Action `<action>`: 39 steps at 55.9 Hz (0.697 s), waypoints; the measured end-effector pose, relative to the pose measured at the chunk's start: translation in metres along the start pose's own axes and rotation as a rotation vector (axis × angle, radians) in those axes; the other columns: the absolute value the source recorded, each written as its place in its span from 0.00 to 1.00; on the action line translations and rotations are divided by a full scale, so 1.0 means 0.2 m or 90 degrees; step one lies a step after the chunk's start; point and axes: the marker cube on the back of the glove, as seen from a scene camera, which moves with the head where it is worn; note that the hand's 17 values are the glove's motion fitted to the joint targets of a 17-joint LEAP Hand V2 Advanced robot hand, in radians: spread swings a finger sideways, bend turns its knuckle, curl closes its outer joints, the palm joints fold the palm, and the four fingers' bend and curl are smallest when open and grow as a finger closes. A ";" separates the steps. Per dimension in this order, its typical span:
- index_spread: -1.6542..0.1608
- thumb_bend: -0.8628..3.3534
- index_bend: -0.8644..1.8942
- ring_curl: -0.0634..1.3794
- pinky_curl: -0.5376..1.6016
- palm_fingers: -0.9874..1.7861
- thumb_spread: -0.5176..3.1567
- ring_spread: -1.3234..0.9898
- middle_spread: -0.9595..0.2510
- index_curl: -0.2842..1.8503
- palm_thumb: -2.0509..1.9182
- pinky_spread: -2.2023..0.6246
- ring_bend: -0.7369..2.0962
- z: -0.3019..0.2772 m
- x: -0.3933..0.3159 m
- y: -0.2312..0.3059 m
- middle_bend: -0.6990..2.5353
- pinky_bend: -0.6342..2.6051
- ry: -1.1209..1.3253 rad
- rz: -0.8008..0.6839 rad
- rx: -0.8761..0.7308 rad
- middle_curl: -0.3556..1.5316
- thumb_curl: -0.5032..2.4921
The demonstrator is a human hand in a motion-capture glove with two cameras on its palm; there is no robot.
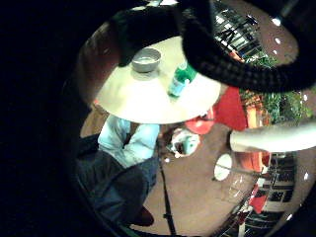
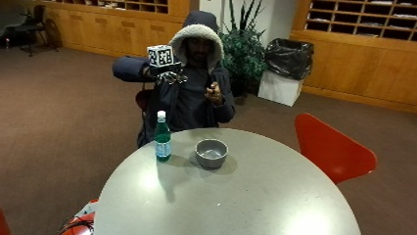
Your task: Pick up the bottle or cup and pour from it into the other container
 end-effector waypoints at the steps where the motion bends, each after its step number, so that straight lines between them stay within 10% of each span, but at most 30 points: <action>1: 0.78 0.22 0.40 0.06 0.29 0.50 0.25 0.59 0.74 0.16 0.55 0.84 0.33 0.00 0.00 0.00 0.29 0.32 0.000 0.001 0.000 0.22 0.18; 33: 0.67 0.20 0.37 0.15 0.38 0.45 0.38 0.63 0.73 0.25 0.56 0.91 0.33 0.02 0.30 0.08 0.27 0.34 -0.053 0.061 0.075 0.31 0.25; 39: 0.67 0.20 0.37 0.16 0.39 0.44 0.38 0.63 0.75 0.25 0.57 0.91 0.33 0.06 0.40 0.05 0.27 0.35 -0.121 0.256 0.146 0.32 0.25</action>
